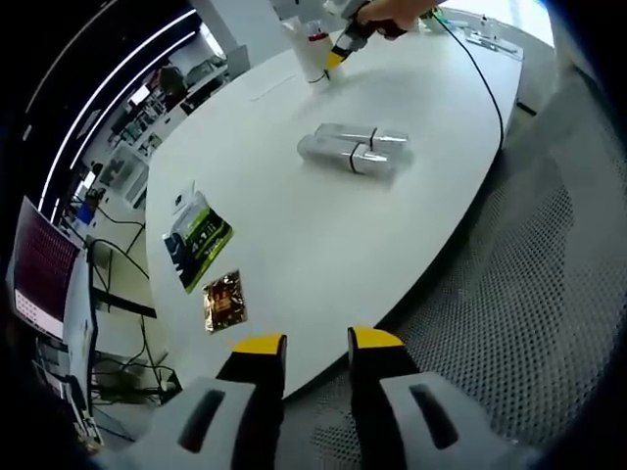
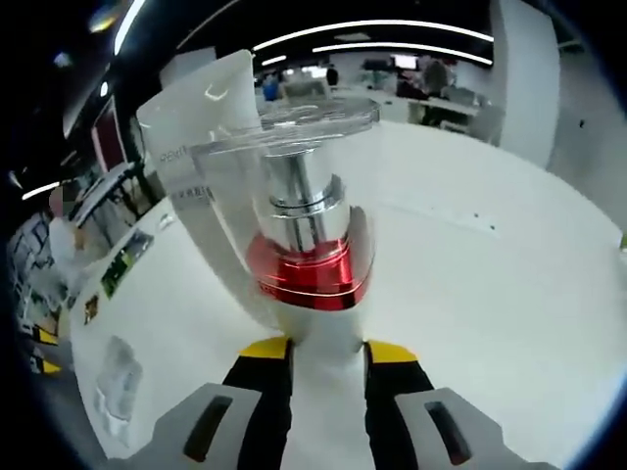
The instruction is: Arrange the skincare products in the storage area until every visible bottle or jar stands upright without overlapping.
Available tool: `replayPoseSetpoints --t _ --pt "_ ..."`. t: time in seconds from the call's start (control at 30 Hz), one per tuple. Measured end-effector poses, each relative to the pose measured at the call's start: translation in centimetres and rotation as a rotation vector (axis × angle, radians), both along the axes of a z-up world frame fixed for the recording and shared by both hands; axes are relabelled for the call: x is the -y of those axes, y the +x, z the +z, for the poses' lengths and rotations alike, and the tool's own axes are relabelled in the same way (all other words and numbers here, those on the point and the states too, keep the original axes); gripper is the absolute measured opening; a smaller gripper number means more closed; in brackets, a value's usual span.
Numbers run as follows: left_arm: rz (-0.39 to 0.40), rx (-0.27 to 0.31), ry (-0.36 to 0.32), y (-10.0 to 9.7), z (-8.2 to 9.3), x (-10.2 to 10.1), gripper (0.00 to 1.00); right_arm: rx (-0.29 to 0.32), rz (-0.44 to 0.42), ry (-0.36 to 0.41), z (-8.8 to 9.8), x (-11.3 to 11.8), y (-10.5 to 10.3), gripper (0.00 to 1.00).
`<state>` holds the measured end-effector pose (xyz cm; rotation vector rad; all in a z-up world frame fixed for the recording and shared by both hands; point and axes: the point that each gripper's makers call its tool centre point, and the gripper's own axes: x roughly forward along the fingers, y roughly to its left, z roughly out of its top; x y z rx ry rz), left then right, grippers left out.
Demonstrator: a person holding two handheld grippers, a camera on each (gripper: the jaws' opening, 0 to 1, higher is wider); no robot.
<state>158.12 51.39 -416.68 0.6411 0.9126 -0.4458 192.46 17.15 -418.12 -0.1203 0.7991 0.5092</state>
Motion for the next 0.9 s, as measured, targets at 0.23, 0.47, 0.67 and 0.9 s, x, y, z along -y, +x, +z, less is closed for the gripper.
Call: replayPoseSetpoints --t 0.23,0.47,0.67,0.9 --pt "0.001 0.001 0.001 0.0 0.0 0.0 0.2 -0.008 -0.017 0.011 0.0 0.0 -0.1 0.26" --pt "0.003 0.007 0.0 0.1 0.1 0.0 0.2 0.002 -0.032 0.013 0.5 -0.1 -0.7 0.25" --pt "-0.001 0.02 -0.007 0.2 0.3 0.1 0.2 0.013 -0.079 0.067 0.7 0.1 -2.3 0.26" --pt "-0.011 0.037 -0.02 0.3 0.6 0.4 0.2 0.027 -0.038 0.338 3.3 -3.1 -9.3 0.13"
